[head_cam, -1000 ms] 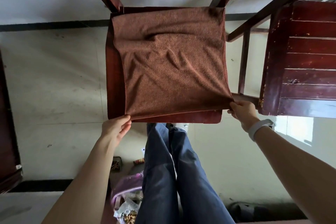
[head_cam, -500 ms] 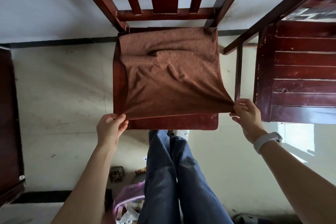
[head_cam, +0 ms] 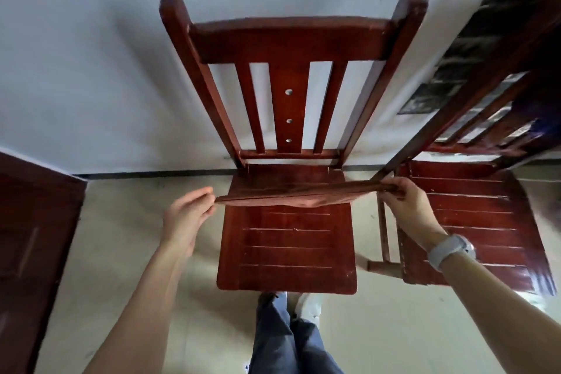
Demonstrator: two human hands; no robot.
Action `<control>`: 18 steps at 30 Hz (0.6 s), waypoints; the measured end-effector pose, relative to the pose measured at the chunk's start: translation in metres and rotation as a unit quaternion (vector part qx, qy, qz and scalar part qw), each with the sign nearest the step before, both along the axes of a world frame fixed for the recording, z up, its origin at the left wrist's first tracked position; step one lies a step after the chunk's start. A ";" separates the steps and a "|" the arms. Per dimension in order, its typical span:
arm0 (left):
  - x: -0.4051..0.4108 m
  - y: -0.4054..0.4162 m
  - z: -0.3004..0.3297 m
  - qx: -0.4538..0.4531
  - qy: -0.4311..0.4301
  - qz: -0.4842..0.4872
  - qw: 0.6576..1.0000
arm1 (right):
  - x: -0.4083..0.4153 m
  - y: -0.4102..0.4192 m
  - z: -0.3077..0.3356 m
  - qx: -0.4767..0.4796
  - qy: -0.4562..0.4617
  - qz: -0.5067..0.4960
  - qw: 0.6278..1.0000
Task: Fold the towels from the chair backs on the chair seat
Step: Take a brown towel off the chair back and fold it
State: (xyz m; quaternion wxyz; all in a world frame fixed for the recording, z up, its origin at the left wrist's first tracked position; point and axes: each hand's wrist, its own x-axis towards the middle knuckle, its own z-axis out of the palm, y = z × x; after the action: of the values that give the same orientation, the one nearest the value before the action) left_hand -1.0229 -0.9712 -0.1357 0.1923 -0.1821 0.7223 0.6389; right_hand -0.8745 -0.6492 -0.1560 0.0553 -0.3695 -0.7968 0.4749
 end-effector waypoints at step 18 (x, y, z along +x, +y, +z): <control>0.023 -0.012 0.035 -0.269 0.307 -0.291 0.865 | 0.051 0.012 0.061 0.185 0.085 0.085 0.975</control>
State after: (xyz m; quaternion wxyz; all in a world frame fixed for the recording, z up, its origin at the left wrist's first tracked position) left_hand -1.0002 -0.9829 -0.1009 0.0810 0.1971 0.9087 0.3591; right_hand -0.8235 -0.6374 -0.0950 0.1497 -0.2420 -0.8917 0.3519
